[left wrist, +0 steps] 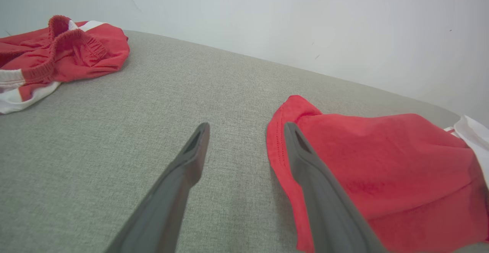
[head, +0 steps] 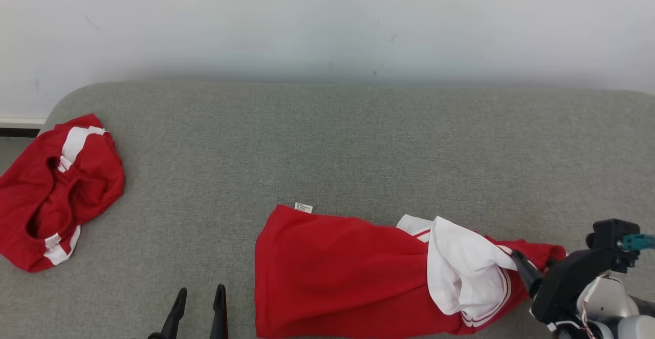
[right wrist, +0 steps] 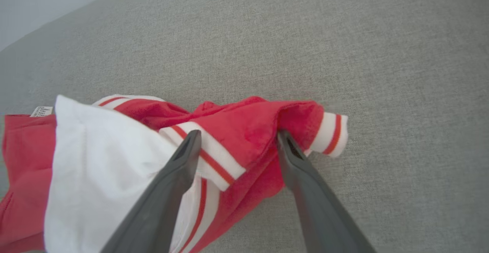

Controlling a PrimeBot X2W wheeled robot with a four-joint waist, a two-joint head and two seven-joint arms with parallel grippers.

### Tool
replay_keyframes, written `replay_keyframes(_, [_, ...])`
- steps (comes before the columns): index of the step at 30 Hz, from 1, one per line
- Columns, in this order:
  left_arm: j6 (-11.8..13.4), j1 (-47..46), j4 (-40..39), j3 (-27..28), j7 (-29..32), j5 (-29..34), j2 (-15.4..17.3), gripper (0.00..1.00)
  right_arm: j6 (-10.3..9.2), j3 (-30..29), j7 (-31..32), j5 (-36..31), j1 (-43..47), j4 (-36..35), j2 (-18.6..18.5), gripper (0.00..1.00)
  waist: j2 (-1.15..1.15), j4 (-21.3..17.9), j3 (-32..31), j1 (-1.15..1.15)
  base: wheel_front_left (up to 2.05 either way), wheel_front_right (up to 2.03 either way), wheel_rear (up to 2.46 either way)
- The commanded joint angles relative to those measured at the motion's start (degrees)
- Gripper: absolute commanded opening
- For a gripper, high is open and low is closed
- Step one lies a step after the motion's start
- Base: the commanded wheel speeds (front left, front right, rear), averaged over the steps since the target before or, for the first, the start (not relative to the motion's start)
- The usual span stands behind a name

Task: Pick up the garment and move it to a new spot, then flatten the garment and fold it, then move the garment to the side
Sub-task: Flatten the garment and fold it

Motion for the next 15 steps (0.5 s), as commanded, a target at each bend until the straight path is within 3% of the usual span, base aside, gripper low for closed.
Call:
replay_keyframes(1, [-0.1, 0.7, 0.0, -0.2, -0.2, -0.1, 0.0, 1.00, -0.13, 0.8, -0.7, 1.1, -1.1, 1.7, 0.1, 1.00, 0.00, 0.3, 0.1, 0.00, 0.00, 0.00, 0.00])
replay_keyframes(9, [-0.1, 0.9, 0.0, -0.6, -0.2, 0.1, 0.0, 1.00, -0.13, 2.5, -3.5, 2.1, -4.3, 8.2, 0.1, 1.00, 0.00, 1.3, 0.2, 0.00, 0.00, 0.00, 0.00])
replay_keyframes(10, [-0.1, 0.9, 0.0, -0.6, -0.2, 0.1, 0.0, 1.00, -0.13, 2.7, -4.3, 2.1, -4.7, 8.5, 0.1, 0.64, 0.00, 1.4, 0.2, 0.00, 0.00, 0.00, 0.00])
replay_keyframes(11, [0.0, 0.8, -0.1, -0.6, -0.2, 0.1, 0.0, 1.00, -0.13, 2.5, -5.3, 2.0, -5.2, 8.7, 0.0, 0.19, 0.00, 1.5, 0.2, 0.00, 0.00, 0.00, 0.00])
replay_keyframes(12, [0.0, 0.8, -0.1, -0.5, -0.2, 0.1, 0.0, 1.00, -0.13, 2.6, -6.2, 1.4, -5.4, 8.8, 0.0, 0.00, 0.00, 1.6, 0.2, 0.00, 0.00, 0.00, 0.00])
replay_keyframes(15, [0.3, 0.7, -0.3, -0.5, -0.2, 0.0, 0.0, 1.00, -0.13, 2.7, -8.7, -0.1, -6.4, 8.2, 0.0, 0.00, 0.00, 1.7, 0.0, 0.00, 0.00, 0.00, 0.00])
